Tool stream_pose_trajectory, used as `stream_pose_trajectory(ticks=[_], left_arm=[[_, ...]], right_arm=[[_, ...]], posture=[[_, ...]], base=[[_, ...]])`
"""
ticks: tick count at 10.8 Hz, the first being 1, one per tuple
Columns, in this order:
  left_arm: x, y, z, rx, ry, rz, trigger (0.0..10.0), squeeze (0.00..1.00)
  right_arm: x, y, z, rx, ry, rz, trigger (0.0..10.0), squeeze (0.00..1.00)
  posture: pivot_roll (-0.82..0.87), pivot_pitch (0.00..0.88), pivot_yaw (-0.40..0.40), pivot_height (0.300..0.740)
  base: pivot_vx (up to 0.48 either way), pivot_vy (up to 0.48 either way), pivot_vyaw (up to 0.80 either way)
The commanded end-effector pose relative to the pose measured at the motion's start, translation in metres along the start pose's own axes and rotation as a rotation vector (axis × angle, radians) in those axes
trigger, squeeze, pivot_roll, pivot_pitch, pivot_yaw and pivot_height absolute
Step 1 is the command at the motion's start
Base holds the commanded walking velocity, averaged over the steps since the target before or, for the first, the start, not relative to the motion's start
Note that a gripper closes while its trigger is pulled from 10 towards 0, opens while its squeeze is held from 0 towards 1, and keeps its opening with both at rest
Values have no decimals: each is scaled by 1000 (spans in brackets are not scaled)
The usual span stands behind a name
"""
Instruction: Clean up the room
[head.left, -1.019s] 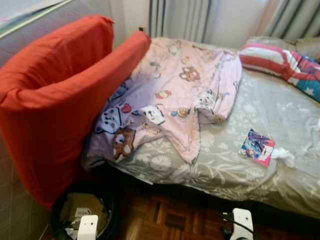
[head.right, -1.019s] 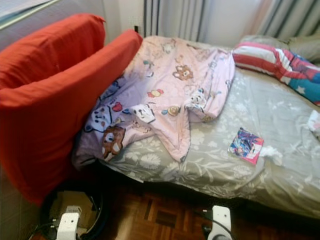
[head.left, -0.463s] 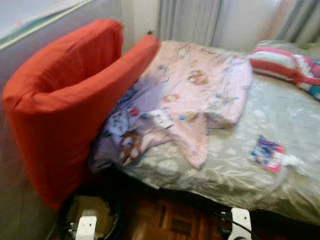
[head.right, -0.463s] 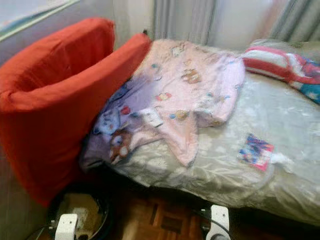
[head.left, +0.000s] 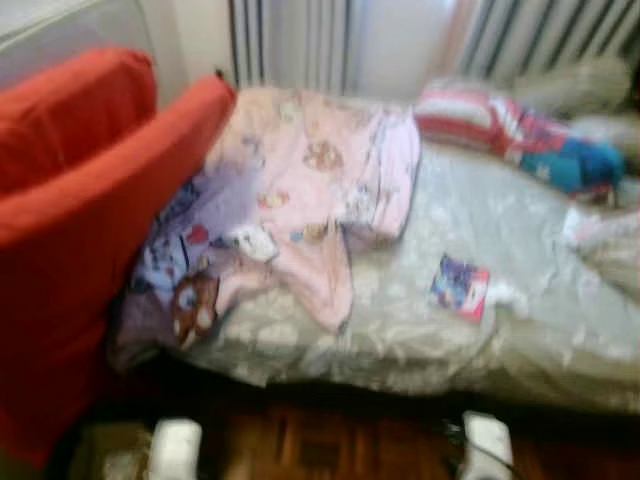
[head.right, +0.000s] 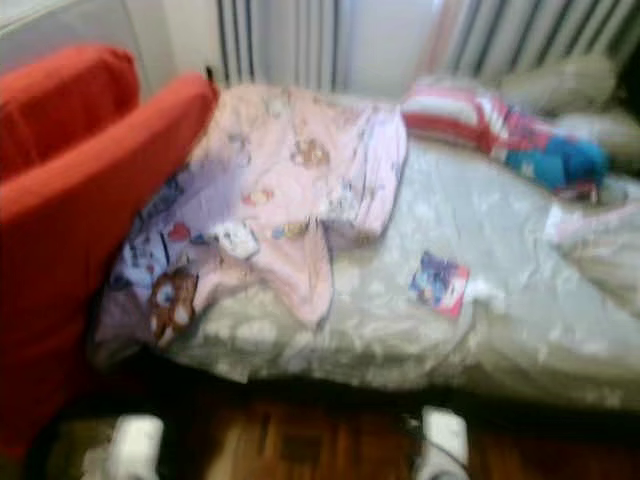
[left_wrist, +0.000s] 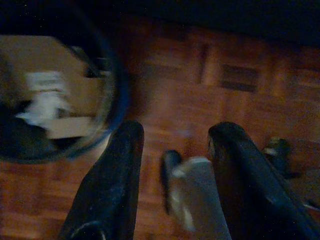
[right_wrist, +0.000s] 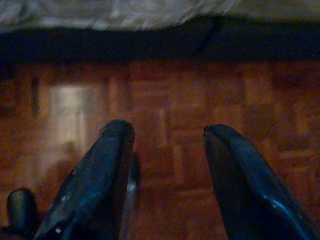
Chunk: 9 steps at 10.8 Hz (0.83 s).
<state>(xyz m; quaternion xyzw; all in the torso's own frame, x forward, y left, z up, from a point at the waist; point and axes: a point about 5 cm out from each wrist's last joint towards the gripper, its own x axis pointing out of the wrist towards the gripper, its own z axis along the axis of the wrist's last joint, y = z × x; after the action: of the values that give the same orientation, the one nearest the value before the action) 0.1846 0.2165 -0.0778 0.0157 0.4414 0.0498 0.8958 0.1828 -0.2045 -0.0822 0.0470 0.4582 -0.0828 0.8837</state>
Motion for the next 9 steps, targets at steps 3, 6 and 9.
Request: stream_pose_trajectory(ticks=[3,6,9], left_arm=[[-3,11,-9,2,31,26,10000,0],[-3,10,-9,-6,30,28,10000,0],[-3,10,-9,-7,30,29,10000,0]], right_arm=[[0,6,-1,18,-4,17,10000,0],[0,6,0,19,-6,19,10000,0],[0,7,0,18,-4,25,10000,0]], posture=[[165,37,-50,740],[168,41,-52,740],[170,43,-51,740]], base=[[0,-266,0],[0,-271,0],[0,-269,0]])
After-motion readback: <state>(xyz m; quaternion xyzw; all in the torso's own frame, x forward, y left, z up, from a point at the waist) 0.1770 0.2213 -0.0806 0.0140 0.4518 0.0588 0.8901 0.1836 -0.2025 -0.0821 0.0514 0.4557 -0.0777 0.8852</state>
